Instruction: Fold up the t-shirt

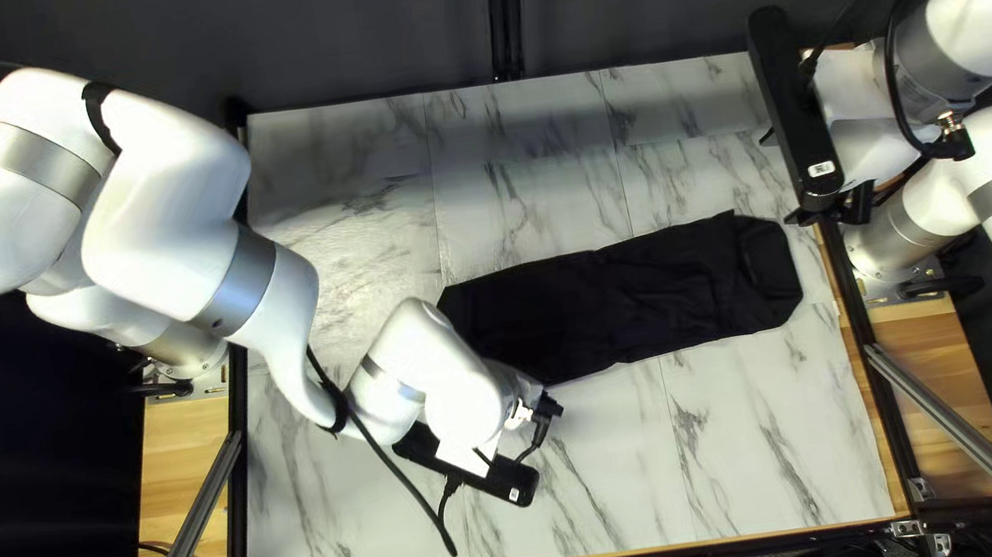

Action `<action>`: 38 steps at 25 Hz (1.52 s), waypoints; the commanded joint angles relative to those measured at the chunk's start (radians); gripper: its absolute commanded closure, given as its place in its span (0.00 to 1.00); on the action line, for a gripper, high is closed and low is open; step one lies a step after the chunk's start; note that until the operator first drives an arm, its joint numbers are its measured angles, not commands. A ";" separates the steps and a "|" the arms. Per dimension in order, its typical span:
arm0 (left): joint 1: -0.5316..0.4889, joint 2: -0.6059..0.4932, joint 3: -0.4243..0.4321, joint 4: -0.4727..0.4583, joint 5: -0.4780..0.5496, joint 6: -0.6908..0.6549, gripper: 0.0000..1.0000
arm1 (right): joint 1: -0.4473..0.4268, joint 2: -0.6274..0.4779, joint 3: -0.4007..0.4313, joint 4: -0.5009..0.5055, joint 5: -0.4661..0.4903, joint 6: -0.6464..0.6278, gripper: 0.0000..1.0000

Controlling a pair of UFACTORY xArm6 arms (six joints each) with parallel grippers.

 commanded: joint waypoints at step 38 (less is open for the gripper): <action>0.432 -0.832 0.137 -0.659 0.477 0.313 0.00 | 0.000 0.000 0.000 0.000 0.000 0.000 0.00</action>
